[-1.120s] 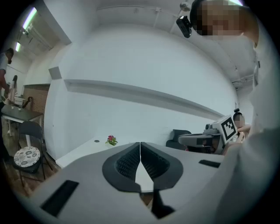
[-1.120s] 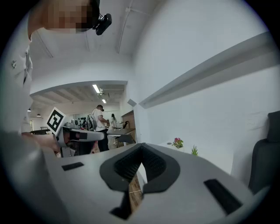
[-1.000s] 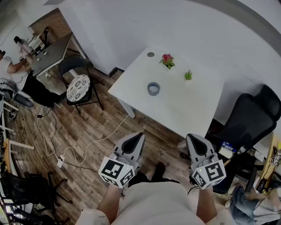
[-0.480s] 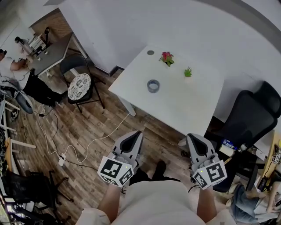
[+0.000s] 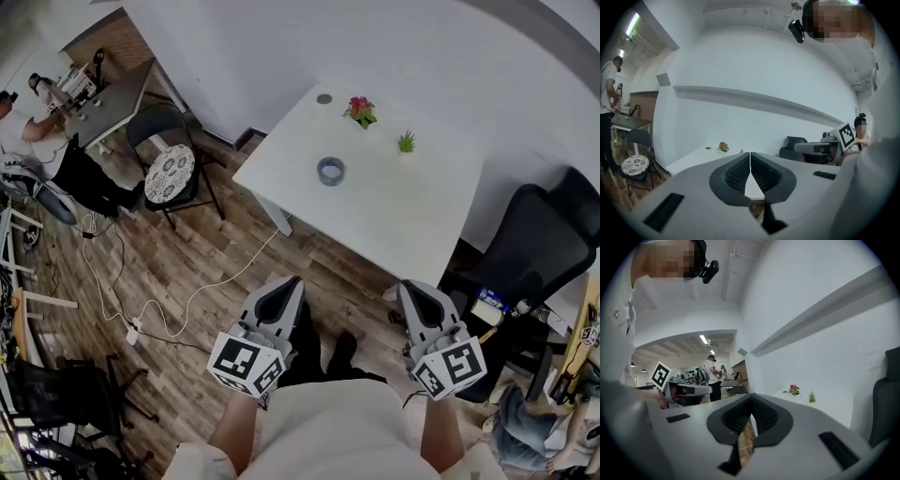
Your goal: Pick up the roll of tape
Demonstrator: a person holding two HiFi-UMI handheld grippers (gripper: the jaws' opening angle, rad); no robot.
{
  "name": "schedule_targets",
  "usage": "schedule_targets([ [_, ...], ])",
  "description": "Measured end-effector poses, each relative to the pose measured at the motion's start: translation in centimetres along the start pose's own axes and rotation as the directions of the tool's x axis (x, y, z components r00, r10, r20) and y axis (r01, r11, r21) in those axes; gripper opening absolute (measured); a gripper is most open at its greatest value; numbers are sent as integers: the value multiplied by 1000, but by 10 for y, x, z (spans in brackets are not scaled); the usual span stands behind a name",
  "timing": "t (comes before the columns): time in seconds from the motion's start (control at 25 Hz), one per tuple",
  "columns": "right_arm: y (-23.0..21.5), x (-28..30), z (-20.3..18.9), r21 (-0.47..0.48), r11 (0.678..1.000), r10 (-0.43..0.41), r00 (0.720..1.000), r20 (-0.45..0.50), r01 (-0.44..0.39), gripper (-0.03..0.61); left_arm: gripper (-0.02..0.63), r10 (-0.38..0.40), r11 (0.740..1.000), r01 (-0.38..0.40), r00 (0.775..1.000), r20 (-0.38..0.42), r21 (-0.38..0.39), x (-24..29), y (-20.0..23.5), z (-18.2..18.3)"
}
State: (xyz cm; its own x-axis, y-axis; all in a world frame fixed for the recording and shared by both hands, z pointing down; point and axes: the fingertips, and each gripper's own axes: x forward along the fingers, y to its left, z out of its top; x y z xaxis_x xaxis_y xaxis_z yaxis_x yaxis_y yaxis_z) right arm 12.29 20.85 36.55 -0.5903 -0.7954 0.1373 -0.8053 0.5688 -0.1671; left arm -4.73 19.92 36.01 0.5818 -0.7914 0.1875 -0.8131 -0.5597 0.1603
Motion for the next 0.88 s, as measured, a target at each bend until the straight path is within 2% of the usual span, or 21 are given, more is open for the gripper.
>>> schedule_targets([
  [0.52, 6, 53, 4, -6, 1000, -22, 1000, -22, 22, 18, 23, -37, 999, 37, 999, -3, -3, 16, 44, 1],
  [0.88, 2, 101, 19, -10, 998, -63, 998, -22, 63, 97, 23, -84, 996, 84, 996, 1, -9, 44, 90, 21],
])
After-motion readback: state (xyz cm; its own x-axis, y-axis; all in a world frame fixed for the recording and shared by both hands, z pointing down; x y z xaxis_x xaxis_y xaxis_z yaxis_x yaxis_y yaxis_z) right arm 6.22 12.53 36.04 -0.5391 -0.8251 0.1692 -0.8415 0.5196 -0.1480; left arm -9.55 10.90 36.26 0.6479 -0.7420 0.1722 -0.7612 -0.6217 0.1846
